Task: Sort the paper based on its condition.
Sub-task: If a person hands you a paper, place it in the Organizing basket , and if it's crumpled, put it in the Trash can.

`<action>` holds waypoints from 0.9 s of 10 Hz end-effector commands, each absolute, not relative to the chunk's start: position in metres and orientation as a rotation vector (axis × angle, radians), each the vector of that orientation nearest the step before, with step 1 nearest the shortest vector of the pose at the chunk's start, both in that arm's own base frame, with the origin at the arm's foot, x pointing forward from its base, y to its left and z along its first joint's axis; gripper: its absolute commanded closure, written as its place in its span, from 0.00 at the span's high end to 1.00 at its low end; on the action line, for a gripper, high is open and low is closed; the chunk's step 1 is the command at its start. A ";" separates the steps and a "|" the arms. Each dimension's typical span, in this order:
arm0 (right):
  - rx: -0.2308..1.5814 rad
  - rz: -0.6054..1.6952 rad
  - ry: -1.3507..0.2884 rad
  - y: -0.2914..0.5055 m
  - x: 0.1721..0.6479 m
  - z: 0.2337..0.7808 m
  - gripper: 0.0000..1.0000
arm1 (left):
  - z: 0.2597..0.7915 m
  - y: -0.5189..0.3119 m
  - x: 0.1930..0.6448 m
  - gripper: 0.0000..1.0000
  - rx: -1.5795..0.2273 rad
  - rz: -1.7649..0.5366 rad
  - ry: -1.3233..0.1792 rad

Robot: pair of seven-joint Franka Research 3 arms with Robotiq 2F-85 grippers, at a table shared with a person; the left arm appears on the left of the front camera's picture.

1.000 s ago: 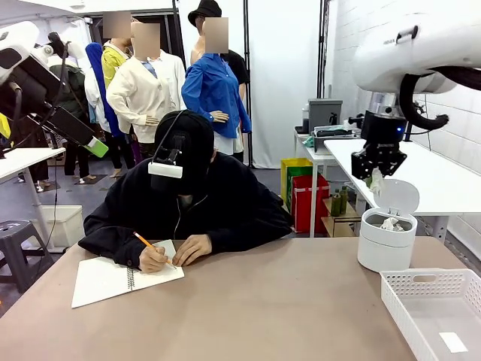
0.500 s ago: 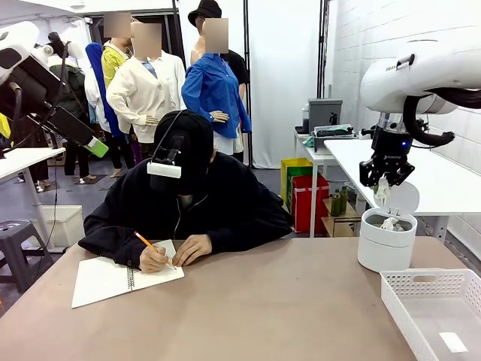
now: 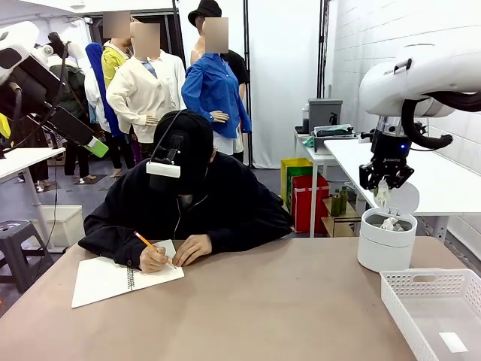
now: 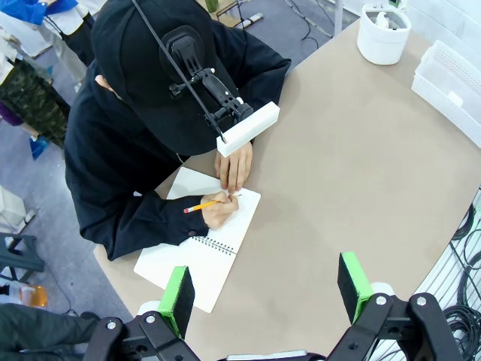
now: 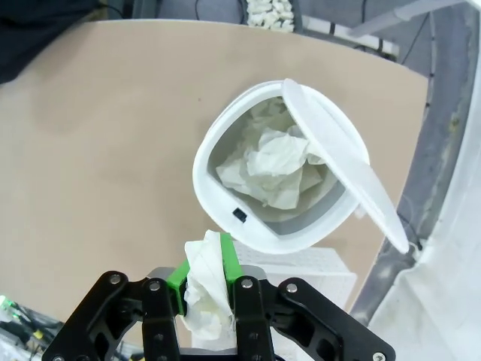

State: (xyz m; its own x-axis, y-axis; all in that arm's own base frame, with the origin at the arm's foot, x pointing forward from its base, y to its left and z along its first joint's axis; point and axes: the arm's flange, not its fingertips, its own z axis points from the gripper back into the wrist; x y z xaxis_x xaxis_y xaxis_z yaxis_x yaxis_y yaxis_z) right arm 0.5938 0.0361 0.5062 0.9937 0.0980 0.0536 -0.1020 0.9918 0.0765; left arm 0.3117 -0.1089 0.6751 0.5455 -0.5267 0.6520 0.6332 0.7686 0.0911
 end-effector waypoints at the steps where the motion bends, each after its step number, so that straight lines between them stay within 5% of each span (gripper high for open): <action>1: 0.047 0.058 -0.035 0.031 0.611 0.509 0.02 | 0.676 -0.108 0.312 1.00 -0.165 -0.689 -0.718; 7: 0.065 0.076 -0.051 0.027 0.608 0.503 0.02 | 0.676 -0.108 0.312 1.00 -0.165 -0.689 -0.718; 9: 0.060 0.064 -0.052 0.027 0.609 0.506 0.38 | 0.676 -0.108 0.312 1.00 -0.165 -0.689 -0.718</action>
